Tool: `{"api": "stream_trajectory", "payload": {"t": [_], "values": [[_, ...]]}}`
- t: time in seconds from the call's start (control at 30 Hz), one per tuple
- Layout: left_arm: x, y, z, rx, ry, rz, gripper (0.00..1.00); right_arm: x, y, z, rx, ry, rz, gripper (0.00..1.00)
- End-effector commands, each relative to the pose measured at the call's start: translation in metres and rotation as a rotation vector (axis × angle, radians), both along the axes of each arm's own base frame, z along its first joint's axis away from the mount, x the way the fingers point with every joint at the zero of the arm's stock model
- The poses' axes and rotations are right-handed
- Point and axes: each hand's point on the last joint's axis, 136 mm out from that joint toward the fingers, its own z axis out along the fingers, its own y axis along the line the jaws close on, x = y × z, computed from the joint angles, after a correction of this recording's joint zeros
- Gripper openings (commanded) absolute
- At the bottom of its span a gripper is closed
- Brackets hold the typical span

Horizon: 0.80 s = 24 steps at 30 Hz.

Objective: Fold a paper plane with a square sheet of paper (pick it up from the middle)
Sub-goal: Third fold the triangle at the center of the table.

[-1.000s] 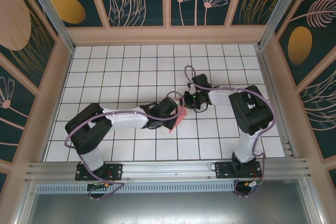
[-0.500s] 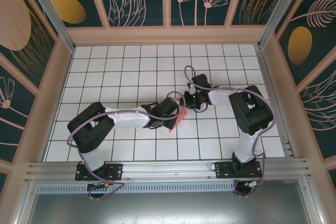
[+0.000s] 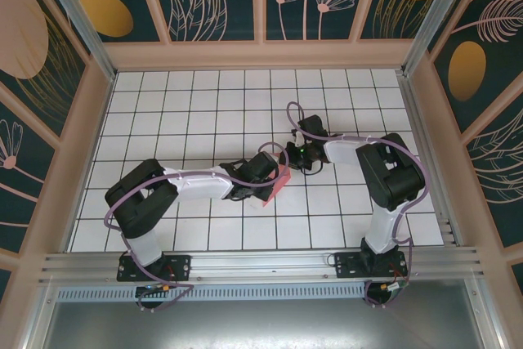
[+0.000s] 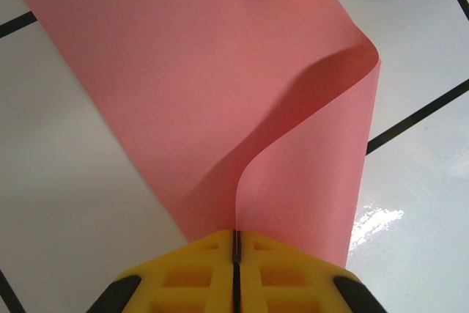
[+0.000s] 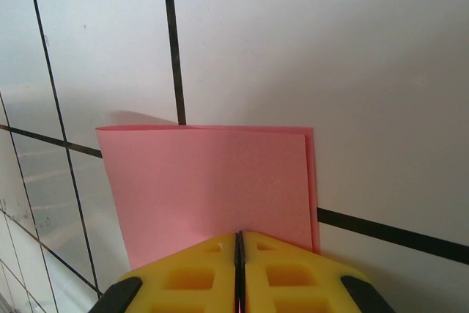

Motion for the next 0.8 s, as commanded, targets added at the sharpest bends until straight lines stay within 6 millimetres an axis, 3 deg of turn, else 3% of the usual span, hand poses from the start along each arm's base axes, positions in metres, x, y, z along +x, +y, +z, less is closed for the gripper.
{"api": "stream_trajectory", "payload": {"t": [0.0,0.47,0.63,0.77], "values": [[0.003,0.001,-0.003,0.019,0.003,0.014,0.09,-0.011,-0.014,-0.026,-0.105,0.056,-0.01,0.12],[0.002,0.004,-0.011,0.029,0.011,0.021,0.08,-0.009,-0.01,-0.019,-0.089,0.047,-0.011,0.13],[0.0,0.001,-0.01,0.01,0.013,0.007,0.08,0.003,0.002,0.019,-0.003,-0.03,-0.01,0.16],[0.0,-0.007,-0.007,-0.025,0.016,-0.011,0.08,0.014,-0.007,0.063,0.017,-0.175,-0.066,0.19]]}}
